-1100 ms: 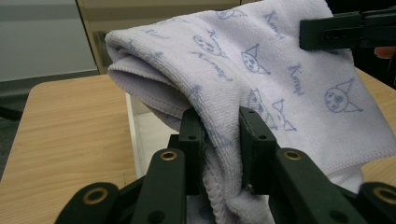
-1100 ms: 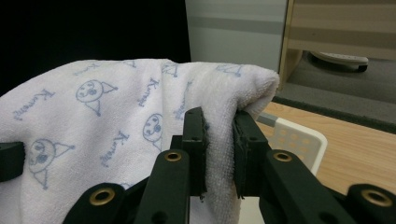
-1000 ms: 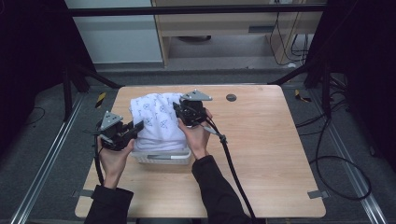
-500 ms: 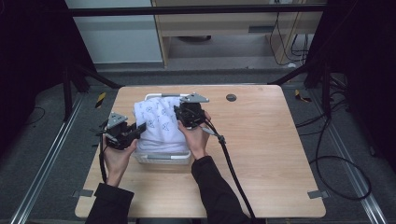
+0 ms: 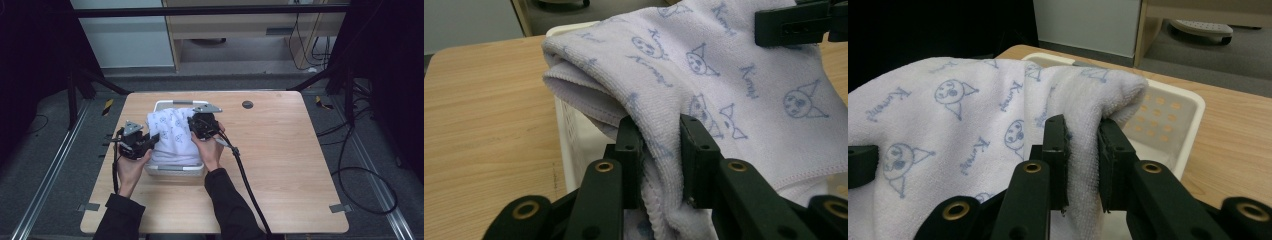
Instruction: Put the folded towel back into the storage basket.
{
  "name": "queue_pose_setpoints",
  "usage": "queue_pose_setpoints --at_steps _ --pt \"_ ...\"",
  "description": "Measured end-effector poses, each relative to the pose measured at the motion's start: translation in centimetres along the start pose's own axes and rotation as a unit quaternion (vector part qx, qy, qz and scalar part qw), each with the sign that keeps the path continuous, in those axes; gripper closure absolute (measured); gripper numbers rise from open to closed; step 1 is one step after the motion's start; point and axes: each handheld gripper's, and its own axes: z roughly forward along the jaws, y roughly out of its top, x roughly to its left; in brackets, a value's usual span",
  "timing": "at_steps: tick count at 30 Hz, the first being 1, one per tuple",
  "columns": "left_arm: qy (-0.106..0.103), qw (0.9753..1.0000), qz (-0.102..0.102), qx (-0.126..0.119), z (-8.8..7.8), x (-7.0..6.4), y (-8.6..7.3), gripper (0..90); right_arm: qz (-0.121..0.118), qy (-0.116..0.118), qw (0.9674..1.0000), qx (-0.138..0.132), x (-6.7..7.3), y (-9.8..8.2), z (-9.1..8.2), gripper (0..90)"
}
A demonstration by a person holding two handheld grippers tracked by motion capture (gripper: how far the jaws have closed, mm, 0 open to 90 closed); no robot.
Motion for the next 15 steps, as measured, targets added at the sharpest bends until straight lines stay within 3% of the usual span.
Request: queue_pose_setpoints --at_steps 7,15 --pt "0.008 0.9998 0.01 0.012 0.7 -0.4 -0.3 71.9 -0.008 -0.004 0.9999 0.014 -0.2 -0.6 0.5 76.6" --pt "0.013 0.9993 0.007 0.033 1.6 -0.3 -0.8 71.0 -0.004 -0.01 0.9996 0.025 -0.2 -1.6 1.2 75.9"
